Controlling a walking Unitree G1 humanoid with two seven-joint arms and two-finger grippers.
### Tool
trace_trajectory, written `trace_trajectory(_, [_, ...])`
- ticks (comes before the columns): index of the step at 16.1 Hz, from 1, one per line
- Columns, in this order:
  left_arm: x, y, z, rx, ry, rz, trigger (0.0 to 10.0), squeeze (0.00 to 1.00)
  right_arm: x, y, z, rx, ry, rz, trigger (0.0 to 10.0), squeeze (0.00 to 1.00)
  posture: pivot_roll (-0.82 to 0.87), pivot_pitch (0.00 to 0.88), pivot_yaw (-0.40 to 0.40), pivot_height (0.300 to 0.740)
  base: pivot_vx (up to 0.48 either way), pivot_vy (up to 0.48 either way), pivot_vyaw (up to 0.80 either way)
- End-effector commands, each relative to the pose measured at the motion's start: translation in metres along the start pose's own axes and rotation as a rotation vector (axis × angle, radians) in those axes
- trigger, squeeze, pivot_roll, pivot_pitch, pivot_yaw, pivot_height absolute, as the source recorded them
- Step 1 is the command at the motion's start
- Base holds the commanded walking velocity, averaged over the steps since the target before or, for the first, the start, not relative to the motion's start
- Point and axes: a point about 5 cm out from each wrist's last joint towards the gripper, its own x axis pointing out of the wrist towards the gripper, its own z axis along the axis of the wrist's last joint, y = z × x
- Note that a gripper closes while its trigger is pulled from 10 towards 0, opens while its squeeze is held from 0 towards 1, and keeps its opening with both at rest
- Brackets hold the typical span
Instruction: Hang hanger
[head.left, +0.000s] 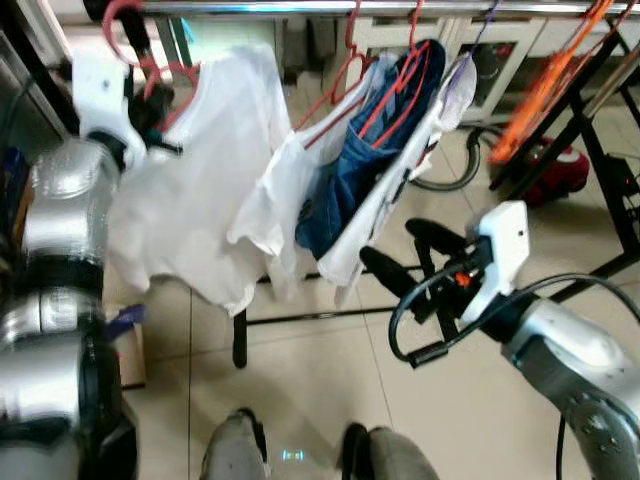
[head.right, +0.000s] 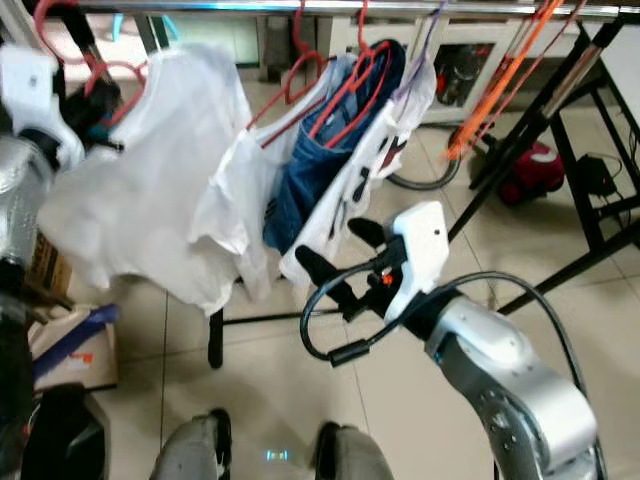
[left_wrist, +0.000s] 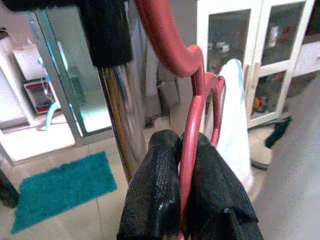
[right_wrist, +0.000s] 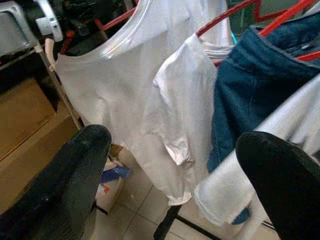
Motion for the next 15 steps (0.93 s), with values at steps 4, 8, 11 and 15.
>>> trace_trajectory(4, [-0.031, -0.006, 0.013, -0.002, -0.033, 0.081, 0.0, 0.0, 0.006, 0.003, -0.007, 0.01, -0.002, 0.019, 10.0, 0.0, -0.04, 0.112, -0.038, 0.74, 0.0, 0.0, 0.0])
trace_trajectory(8, [-0.105, -0.044, -0.037, 0.008, 0.167, 0.134, 10.0, 0.0, 0.004, 0.014, -0.035, 0.056, 0.054, 0.027, 10.0, 0.0, 0.0, 0.107, -0.051, 0.74, 0.0, 0.0, 0.0])
trace_trajectory(11, [-0.124, -0.084, -0.054, 0.056, 0.23, 0.1, 10.0, 0.0, 0.01, 0.018, -0.044, 0.071, 0.06, 0.029, 10.0, 0.0, 0.03, 0.104, -0.076, 0.74, 0.0, 0.0, 0.0])
trace_trajectory(15, [-0.112, -0.104, -0.053, -0.012, 0.241, 0.061, 10.0, 0.0, 0.018, 0.006, -0.053, 0.093, 0.051, -0.072, 10.0, 0.0, 0.04, 0.105, -0.078, 0.74, 0.0, 0.0, 0.0])
